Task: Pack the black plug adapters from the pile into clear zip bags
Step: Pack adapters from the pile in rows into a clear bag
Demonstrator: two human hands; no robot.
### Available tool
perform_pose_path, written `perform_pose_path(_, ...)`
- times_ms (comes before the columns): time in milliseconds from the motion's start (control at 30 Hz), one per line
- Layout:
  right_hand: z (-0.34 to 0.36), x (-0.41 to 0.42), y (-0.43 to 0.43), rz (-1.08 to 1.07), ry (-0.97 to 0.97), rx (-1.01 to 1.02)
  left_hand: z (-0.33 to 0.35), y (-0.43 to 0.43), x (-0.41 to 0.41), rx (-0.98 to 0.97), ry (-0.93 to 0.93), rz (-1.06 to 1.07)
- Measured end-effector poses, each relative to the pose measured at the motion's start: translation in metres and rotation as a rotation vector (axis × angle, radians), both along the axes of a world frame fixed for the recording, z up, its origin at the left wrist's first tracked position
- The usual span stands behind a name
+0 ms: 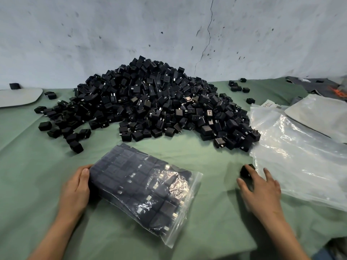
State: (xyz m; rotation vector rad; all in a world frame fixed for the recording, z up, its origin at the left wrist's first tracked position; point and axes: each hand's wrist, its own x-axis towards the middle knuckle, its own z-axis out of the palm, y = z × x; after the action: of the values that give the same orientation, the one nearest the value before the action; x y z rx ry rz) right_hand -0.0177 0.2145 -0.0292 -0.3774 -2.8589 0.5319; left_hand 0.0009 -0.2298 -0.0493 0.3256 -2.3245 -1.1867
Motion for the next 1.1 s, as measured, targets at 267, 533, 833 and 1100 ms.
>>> perform_pose_path(267,-0.009,0.019,0.018,-0.032,0.219,0.004,0.001,0.001,0.0,-0.004,-0.006,0.017)
perform_pose_path(533,-0.009,0.018,0.023,0.025,0.048,0.059,0.001,0.001,0.0,-0.005,-0.027,0.014)
perform_pose_path(833,0.0,0.013,0.019,0.045,-0.041,-0.047,0.004,0.004,0.002,0.013,-0.033,0.017)
perform_pose_path(1100,0.02,0.03,0.003,0.17,0.007,-0.286,0.004,0.003,0.001,0.025,-0.044,0.017)
